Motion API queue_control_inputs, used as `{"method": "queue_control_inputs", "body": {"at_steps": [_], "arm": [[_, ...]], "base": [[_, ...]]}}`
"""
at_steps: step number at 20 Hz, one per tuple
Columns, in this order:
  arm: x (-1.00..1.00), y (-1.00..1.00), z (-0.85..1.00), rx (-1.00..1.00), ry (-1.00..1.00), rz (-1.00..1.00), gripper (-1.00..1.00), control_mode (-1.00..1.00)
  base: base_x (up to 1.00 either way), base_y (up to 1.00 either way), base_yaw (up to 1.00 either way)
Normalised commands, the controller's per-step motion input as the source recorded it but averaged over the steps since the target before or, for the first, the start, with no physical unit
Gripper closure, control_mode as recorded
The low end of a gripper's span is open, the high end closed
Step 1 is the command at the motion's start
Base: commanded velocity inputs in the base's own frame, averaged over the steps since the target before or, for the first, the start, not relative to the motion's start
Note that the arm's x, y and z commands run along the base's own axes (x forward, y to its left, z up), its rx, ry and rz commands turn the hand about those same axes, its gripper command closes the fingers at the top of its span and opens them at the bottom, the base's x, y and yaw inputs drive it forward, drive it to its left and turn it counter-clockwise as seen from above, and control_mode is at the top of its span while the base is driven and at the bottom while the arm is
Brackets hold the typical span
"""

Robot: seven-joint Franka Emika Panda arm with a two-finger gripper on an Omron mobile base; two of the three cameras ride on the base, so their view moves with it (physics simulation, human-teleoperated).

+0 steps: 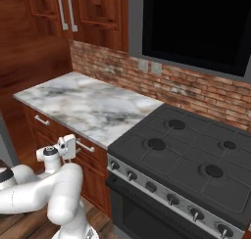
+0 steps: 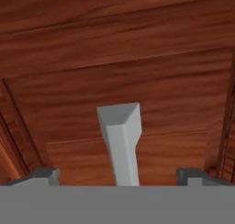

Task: Take a straw from the drawer in front and place it inside the glass cup on the dining counter.

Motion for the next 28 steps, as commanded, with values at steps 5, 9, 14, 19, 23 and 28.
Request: {"method": "queue_control_inputs", "body": {"at_steps": [5,9,14,19,23,28], "arm": [[0.45,-0.03,-0.28,-0.08,-0.11,0.00,1.00,-1.00],[0.24,-0.07,-0.21,-0.09,-0.11,0.00,1.00,-1.00],[0.05,-0.03,-0.17,-0.09,-0.11,0.00,1.00,-1.00],[0.00,0.00,-0.04,-0.08,-0.12,0.00,1.00,-1.00],[-0.02,0.00,0.00,-0.06,-0.13,0.00,1.00,-1.00],[-0.32,0.04,-0.01,-0.04,-0.07,0.00,1.00,-1.00]], "base": [[0.00,0.00,0.00],[0.00,0.00,0.00],[0.00,0.00,0.00],[0.00,0.00,0.00],[0.00,0.00,0.00],[0.00,0.00,0.00]]}}
